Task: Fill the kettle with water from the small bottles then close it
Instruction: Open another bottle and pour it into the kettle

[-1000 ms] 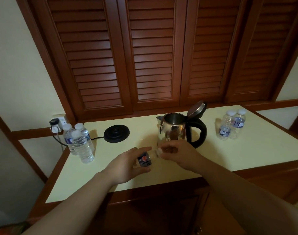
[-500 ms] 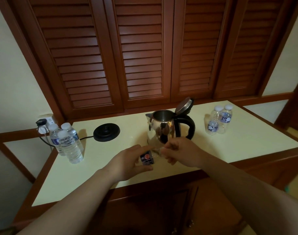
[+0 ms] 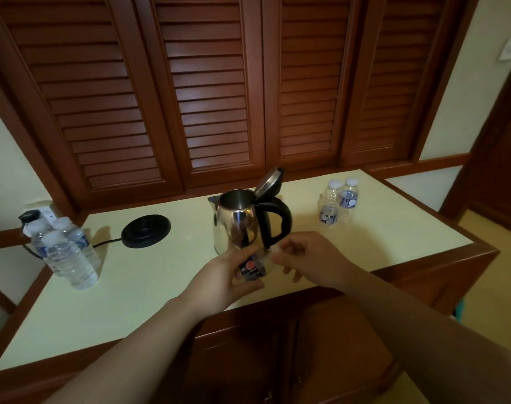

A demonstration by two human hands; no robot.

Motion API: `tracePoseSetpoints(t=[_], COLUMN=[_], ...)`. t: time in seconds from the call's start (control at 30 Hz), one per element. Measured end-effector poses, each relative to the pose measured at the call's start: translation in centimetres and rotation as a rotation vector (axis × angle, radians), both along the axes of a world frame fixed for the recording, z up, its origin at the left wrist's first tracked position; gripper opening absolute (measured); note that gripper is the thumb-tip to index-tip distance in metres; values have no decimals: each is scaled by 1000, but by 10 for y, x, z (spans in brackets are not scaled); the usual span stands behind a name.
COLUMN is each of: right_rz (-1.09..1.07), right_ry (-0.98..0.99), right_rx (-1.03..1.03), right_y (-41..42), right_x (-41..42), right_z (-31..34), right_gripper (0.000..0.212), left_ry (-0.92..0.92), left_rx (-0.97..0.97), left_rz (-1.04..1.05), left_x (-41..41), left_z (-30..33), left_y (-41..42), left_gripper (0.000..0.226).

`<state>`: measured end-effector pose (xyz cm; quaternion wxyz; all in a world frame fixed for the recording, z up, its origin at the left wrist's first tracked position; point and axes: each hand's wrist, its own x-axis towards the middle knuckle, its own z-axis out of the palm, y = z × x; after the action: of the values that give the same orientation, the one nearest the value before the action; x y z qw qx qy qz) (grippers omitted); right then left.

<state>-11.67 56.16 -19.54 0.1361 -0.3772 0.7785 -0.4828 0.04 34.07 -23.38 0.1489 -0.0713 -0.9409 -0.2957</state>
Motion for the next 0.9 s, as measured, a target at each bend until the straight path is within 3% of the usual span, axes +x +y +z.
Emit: tracePoseSetpoints(t=[0.2, 0.43, 0.63, 0.77, 0.9], right_rz=[-74, -161, -399, -386, -368], right_ry=[89, 98, 245, 420, 471], right_rx=[24, -26, 27, 96, 234], right_y=[43, 103, 147, 143, 130], right_x=[-34, -91, -165, -199, -218], right_z=[-2, 13, 33, 36, 26], right_gripper=[30, 15, 16, 26, 20], left_ry=[-2, -105, -207, -166, -158], left_rx=[-27, 75, -95, -106, -83], left_rz=[61, 81, 129, 209, 226], left_x=[-38, -92, -124, -126, -123], left_z=[-5, -13, -56, -77, -79], left_y=[50, 102, 105, 104, 103], left_gripper=[80, 105, 65, 57, 53])
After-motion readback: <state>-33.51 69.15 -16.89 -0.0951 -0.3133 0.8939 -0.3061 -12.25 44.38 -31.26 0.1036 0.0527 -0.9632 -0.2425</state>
